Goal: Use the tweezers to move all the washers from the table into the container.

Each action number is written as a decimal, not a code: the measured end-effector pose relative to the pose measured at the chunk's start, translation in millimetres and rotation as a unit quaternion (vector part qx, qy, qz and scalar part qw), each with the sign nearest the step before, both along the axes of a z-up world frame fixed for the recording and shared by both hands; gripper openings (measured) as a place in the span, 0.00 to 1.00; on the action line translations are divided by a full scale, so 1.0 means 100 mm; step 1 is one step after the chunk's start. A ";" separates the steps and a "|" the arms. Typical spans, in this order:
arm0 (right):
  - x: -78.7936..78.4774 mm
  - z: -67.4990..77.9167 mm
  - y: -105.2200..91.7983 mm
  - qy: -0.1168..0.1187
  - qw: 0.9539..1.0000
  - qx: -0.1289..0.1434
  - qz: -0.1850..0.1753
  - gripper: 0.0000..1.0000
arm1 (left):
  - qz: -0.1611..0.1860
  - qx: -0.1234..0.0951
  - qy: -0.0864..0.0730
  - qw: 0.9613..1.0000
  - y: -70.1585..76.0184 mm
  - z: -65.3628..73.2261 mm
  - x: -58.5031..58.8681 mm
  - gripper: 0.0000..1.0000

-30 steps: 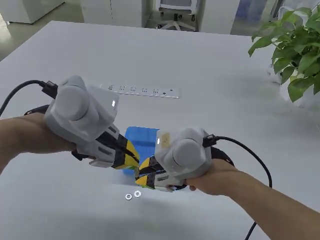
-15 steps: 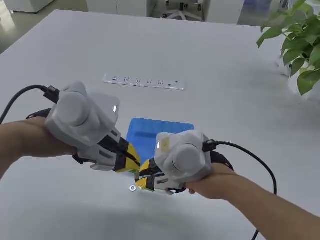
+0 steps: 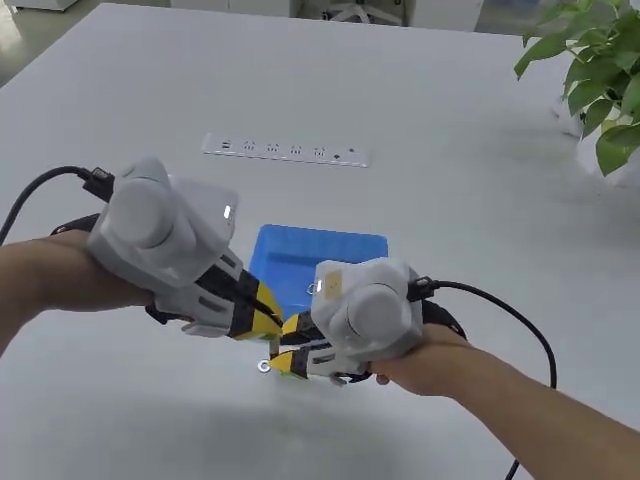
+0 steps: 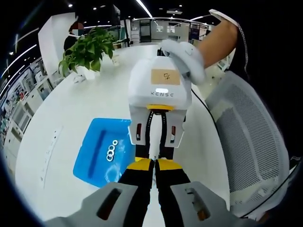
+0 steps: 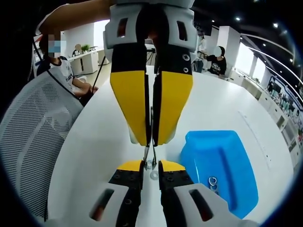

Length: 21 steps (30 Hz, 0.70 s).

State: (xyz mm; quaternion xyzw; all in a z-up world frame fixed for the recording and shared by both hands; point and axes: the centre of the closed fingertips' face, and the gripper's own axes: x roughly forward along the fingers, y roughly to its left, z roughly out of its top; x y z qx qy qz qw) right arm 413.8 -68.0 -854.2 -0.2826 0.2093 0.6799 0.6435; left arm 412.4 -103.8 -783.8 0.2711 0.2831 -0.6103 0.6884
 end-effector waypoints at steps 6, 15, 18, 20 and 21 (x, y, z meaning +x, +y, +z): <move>-0.01 -0.03 0.01 0.008 1.000 0.004 -0.004 0.14 | 0.001 -0.005 0.003 1.000 -0.01 -0.01 0.01 0.06; -0.01 -0.09 0.00 0.006 1.000 0.002 -0.002 0.12 | 0.003 -0.006 0.010 1.000 0.01 -0.06 -0.02 0.06; -0.01 -0.10 0.00 0.005 1.000 0.002 -0.001 0.12 | 0.002 -0.006 0.010 1.000 0.01 -0.07 -0.01 0.06; 0.00 -0.10 0.01 0.004 1.000 0.003 -0.002 0.12 | 0.001 -0.006 0.009 1.000 0.02 -0.07 -0.01 0.06; 0.00 -0.10 0.01 0.003 1.000 0.003 -0.003 0.12 | 0.002 -0.006 0.009 1.000 0.02 -0.07 -0.01 0.06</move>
